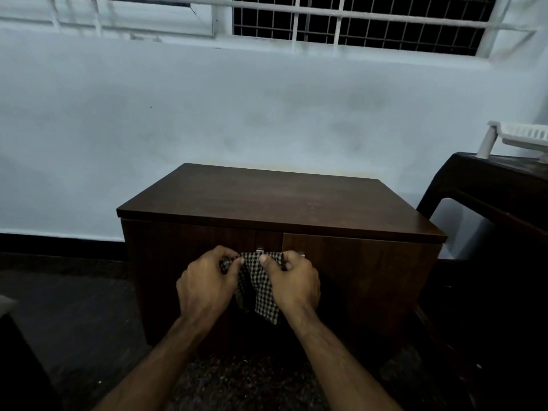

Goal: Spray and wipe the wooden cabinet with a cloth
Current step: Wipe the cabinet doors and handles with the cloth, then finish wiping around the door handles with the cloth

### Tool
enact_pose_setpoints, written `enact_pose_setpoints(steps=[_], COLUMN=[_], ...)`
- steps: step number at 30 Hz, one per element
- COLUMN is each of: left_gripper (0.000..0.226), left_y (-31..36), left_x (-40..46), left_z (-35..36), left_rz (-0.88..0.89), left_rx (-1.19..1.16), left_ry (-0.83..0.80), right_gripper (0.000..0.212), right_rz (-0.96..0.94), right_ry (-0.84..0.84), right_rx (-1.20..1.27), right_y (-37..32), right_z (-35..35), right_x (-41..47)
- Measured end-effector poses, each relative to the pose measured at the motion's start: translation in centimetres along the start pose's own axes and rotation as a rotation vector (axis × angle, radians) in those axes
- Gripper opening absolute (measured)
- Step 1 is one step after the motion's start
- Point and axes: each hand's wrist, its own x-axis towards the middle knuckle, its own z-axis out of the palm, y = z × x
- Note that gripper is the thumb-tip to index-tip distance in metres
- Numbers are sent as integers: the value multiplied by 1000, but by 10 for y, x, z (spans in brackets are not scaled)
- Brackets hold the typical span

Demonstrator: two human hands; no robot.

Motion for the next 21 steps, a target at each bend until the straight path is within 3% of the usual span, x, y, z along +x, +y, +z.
enact_pose_setpoints(steps=[7,15,21], left_gripper=[21,16,24], left_y=[-12,-15,24], left_x=[-2,-17,-4], left_z=[-5,-13,-28], left_rz=[52,167,348], left_rx=[49,133,98], left_ry=[-64,-346,-599], right_gripper=[37,25,19], right_rz=[-16,3,-92], right_ry=[-70,-239,-344], right_rx=[-87,-243,-402], right_y=[6,31,29], right_z=[-5,-32,-103], right_x=[-6,-26,-18])
